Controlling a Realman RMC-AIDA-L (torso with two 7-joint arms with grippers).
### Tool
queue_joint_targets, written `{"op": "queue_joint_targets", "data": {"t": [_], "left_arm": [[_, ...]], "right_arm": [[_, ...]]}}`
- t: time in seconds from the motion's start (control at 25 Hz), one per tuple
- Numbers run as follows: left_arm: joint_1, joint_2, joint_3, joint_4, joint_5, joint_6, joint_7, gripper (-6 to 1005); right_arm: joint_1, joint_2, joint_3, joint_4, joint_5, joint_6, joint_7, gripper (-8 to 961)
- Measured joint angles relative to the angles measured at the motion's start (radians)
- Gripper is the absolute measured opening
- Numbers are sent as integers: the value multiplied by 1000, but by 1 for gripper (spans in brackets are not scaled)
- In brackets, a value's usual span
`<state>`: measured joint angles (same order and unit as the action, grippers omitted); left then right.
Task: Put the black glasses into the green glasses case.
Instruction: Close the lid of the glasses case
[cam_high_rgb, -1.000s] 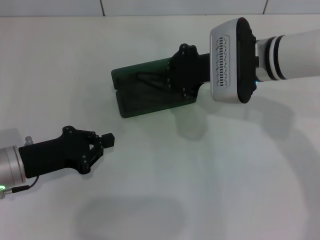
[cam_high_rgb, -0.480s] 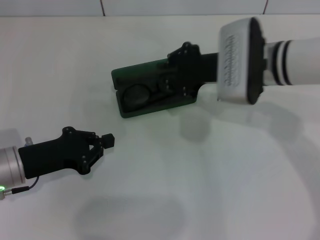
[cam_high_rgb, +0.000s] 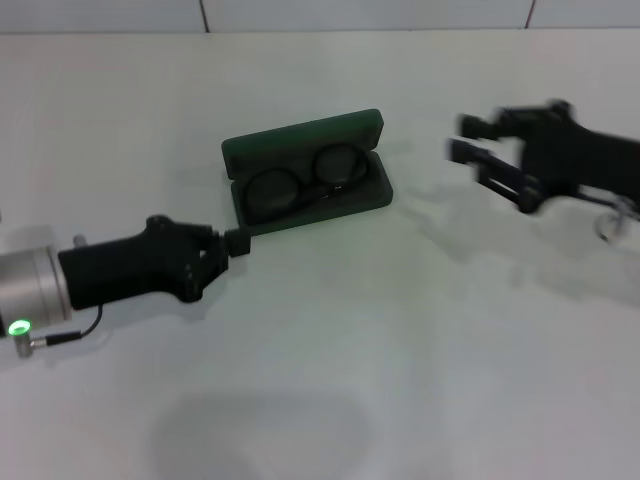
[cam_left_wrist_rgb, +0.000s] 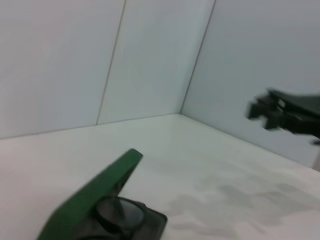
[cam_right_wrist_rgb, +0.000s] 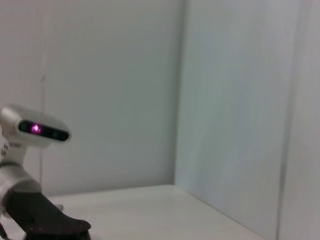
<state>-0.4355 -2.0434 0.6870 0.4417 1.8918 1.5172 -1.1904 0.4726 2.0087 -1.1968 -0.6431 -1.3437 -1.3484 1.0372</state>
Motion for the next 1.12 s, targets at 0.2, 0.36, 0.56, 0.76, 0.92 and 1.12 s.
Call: {"op": "queue_joint_targets", "data": {"t": [0.2, 0.36, 0.56, 0.76, 0.92, 1.12], "left_arm": [[-53, 8, -1, 6, -2, -56, -53, 6], [-82, 13, 0, 6, 5, -150, -105, 6], [-88, 18, 7, 6, 7, -184, -144, 6], [-102, 1, 8, 6, 9, -263, -159, 6], [-117, -17, 10, 4, 26, -356, -163, 6], [-133, -25, 11, 5, 32, -389, -164, 6]], "right_arm": [[-39, -40, 57, 151, -31, -82, -39, 240], [-42, -38, 57, 184, -55, -86, -53, 333], [-48, -23, 61, 194, -87, -85, -65, 450], [-66, -20, 60, 194, -88, -88, -86, 690], [-73, -20, 57, 194, -90, -89, -86, 841], [-81, -19, 57, 192, -91, -90, -86, 878]]}}
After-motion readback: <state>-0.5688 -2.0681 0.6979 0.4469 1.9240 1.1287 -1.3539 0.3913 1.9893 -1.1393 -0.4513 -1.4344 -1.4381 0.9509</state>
